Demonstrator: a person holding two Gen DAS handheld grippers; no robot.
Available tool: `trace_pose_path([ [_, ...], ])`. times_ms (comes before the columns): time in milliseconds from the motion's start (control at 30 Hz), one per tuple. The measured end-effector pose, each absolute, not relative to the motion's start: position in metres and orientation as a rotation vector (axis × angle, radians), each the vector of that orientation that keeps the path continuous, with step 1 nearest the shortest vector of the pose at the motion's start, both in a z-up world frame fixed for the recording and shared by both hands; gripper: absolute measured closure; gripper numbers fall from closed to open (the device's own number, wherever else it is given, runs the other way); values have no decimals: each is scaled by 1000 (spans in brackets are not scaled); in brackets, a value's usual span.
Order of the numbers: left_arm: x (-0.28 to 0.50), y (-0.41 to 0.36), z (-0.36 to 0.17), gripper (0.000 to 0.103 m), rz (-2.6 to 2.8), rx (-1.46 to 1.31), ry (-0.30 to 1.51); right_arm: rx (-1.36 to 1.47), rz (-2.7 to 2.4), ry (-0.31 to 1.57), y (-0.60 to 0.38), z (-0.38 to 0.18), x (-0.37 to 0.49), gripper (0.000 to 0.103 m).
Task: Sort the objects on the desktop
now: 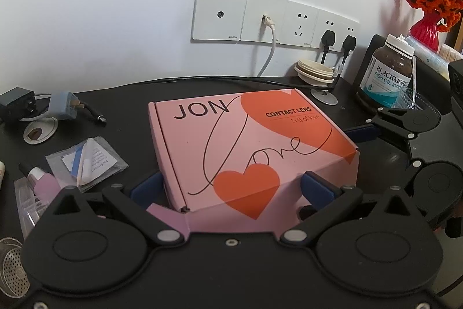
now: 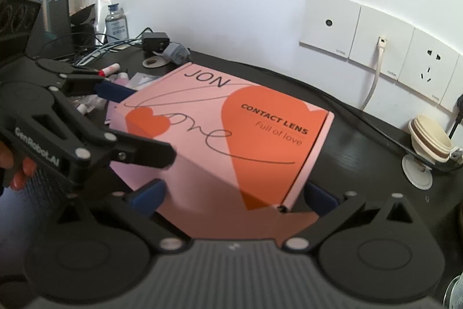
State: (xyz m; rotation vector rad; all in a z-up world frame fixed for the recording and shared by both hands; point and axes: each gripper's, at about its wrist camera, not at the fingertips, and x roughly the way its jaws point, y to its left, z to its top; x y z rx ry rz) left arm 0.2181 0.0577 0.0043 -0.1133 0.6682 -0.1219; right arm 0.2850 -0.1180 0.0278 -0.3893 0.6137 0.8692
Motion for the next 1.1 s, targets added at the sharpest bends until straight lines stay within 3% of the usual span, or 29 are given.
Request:
trace_pose_path([
  [1100,293,73,1,0,-71,-105,653,-387,878,598,-92,29,355,1],
])
